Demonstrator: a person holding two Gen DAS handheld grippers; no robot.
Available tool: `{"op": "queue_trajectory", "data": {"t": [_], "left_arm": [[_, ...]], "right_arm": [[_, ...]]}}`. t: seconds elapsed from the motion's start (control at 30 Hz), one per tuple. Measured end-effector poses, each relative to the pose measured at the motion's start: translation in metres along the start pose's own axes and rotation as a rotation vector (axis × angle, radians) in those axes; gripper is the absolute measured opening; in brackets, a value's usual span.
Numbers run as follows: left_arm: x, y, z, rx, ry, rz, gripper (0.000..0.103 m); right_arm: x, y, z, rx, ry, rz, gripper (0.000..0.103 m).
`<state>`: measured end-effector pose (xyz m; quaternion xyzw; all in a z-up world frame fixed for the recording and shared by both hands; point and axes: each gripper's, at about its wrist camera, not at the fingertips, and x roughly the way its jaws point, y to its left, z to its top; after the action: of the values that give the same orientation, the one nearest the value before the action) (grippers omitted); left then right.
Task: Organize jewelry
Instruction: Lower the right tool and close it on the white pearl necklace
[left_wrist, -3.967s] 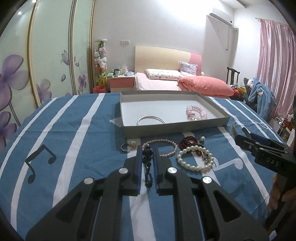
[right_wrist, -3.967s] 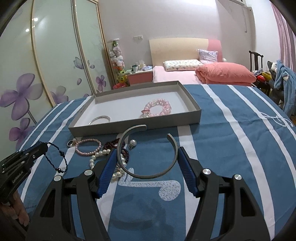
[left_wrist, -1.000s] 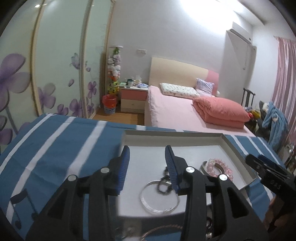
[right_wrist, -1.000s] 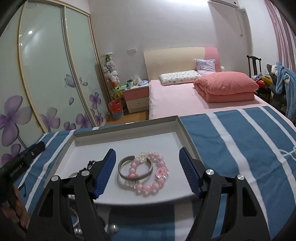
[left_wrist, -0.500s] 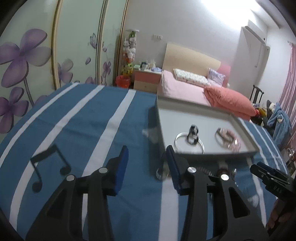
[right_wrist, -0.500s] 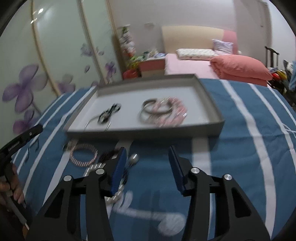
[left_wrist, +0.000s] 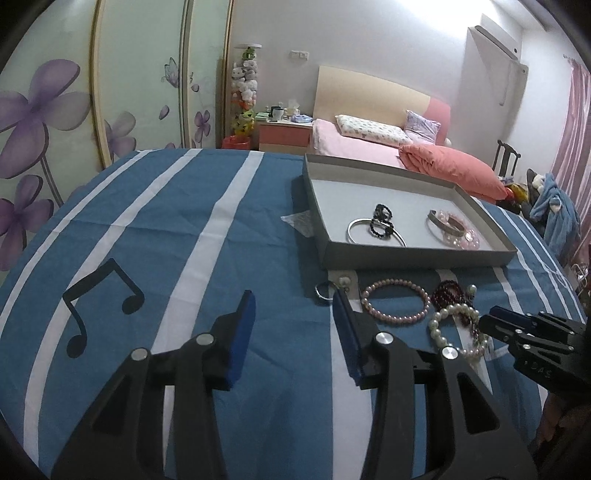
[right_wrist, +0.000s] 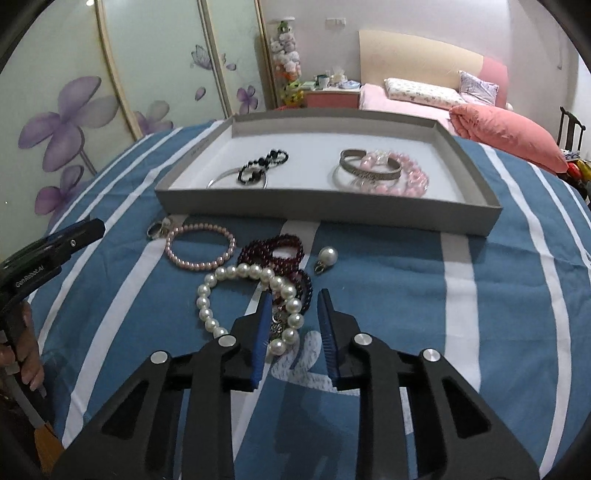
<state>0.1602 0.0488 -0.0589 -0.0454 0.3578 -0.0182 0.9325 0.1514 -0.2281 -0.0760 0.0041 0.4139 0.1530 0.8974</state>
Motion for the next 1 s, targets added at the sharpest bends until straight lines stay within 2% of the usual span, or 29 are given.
{"op": "queue_trajectory", "data": {"t": [0.13, 0.17, 0.27, 0.43, 0.6, 0.8, 1.0], "left_arm": [[0.003, -0.005, -0.001, 0.015, 0.013, -0.003, 0.043], [0.004, -0.006, -0.001, 0.018, 0.016, -0.003, 0.044], [0.005, -0.009, -0.002, 0.029, 0.022, -0.005, 0.044], [0.007, -0.017, -0.003, 0.05, 0.029, -0.012, 0.044], [0.01, -0.028, -0.003, 0.08, 0.038, -0.033, 0.044], [0.018, -0.042, -0.002, 0.103, 0.068, -0.066, 0.044], [0.037, -0.061, 0.0, 0.108, 0.131, -0.09, 0.044]], "right_arm": [[0.004, 0.001, -0.003, -0.012, 0.02, 0.006, 0.011], [0.003, 0.003, -0.003, -0.02, 0.022, 0.006, 0.01], [-0.001, 0.003, -0.002, -0.017, 0.012, 0.012, 0.01], [-0.025, 0.0, 0.003, 0.009, -0.082, 0.079, 0.01], [-0.045, -0.004, 0.006, 0.017, -0.143, 0.077, 0.01], [-0.046, -0.031, -0.007, 0.082, -0.108, 0.034, 0.01], [-0.034, -0.065, -0.022, 0.166, -0.026, -0.071, 0.01]]}}
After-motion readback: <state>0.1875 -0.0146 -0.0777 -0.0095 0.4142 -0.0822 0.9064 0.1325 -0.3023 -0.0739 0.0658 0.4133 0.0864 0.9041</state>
